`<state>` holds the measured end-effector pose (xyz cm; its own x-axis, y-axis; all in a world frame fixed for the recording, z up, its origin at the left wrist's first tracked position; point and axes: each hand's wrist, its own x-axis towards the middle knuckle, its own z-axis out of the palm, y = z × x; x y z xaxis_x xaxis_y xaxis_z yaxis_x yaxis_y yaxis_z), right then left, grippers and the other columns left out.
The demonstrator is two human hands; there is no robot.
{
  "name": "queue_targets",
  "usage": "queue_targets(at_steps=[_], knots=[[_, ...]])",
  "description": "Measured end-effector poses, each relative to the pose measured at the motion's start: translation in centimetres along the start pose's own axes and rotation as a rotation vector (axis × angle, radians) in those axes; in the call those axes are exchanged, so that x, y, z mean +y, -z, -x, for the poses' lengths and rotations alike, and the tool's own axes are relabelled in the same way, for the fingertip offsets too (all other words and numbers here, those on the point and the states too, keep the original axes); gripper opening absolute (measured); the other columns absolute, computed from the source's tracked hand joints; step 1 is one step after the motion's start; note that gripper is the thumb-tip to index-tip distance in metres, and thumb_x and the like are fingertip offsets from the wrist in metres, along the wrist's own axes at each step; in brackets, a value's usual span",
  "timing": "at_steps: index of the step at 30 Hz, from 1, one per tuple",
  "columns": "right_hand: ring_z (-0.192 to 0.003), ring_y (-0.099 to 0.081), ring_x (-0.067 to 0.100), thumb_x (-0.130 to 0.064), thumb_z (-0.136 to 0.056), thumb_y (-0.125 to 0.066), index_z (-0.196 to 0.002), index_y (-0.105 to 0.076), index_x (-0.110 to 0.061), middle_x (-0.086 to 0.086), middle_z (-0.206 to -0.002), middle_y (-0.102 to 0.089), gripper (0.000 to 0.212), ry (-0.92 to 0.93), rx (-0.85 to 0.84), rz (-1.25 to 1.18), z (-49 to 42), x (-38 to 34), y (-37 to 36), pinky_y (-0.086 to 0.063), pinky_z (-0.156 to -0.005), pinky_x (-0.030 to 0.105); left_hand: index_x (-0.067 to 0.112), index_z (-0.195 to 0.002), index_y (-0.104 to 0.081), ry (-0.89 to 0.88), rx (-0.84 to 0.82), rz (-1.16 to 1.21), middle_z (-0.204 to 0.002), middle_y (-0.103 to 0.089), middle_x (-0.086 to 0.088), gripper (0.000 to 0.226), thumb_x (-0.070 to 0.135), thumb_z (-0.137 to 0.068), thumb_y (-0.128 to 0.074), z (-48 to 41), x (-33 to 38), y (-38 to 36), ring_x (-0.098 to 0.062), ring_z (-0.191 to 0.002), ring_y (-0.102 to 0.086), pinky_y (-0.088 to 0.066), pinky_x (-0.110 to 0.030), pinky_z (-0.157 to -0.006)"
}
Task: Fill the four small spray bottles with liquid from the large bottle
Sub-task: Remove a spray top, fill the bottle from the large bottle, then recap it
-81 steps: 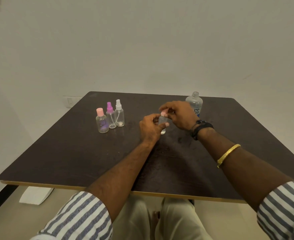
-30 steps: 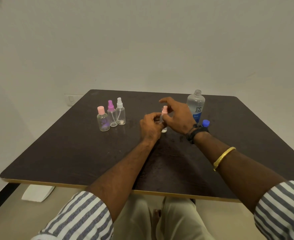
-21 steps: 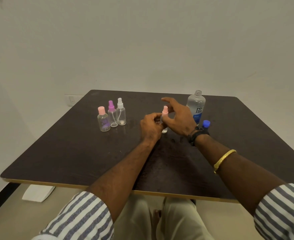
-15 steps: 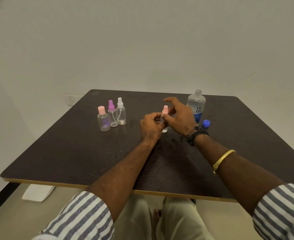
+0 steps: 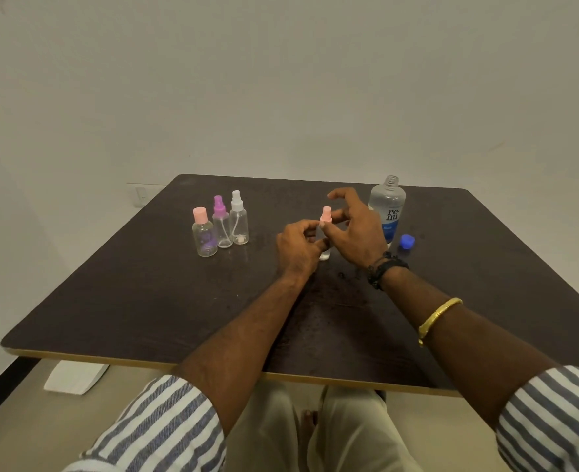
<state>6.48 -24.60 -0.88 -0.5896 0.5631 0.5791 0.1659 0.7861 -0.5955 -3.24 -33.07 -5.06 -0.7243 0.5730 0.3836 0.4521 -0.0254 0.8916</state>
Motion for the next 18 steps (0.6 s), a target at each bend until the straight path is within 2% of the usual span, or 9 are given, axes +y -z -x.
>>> queue_targets(at_steps=[5, 15, 18], knots=[[-0.077, -0.069, 0.008, -0.025, -0.087, -0.074, -0.122, -0.049, -0.023, -0.006, -0.084, -0.071, 0.042, -0.026, 0.018, -0.006, 0.0, -0.1, -0.2, -0.061, -0.072, 0.033, 0.012, -0.106, -0.076, -0.013, 0.011, -0.027, -0.094, -0.077, -0.001, 0.034, 0.025, -0.076, -0.087, -0.1, 0.2, 0.1, -0.013, -0.084, -0.073, -0.063, -0.036, -0.077], [-0.078, -0.069, 0.007, -0.025, -0.085, -0.075, -0.120, -0.051, -0.024, -0.005, -0.086, -0.072, 0.042, -0.052, 0.012, -0.044, 0.0, -0.3, -0.4, -0.061, -0.071, 0.032, 0.015, -0.109, -0.075, -0.022, 0.009, -0.042, -0.097, -0.077, 0.001, 0.036, 0.026, -0.077, -0.086, 0.2, 0.4, 0.3, -0.010, -0.087, -0.073, -0.062, -0.033, -0.078], [-0.083, -0.070, 0.007, -0.027, -0.086, -0.075, -0.119, -0.051, -0.026, -0.005, -0.088, -0.073, 0.040, -0.051, 0.023, -0.065, -0.4, -0.7, -1.0, -0.061, -0.074, 0.033, 0.015, -0.113, -0.075, -0.034, 0.022, -0.043, -0.098, -0.077, 0.002, 0.038, 0.027, -0.078, -0.084, -0.1, 0.4, 1.1, -0.010, -0.088, -0.072, -0.060, -0.029, -0.079]])
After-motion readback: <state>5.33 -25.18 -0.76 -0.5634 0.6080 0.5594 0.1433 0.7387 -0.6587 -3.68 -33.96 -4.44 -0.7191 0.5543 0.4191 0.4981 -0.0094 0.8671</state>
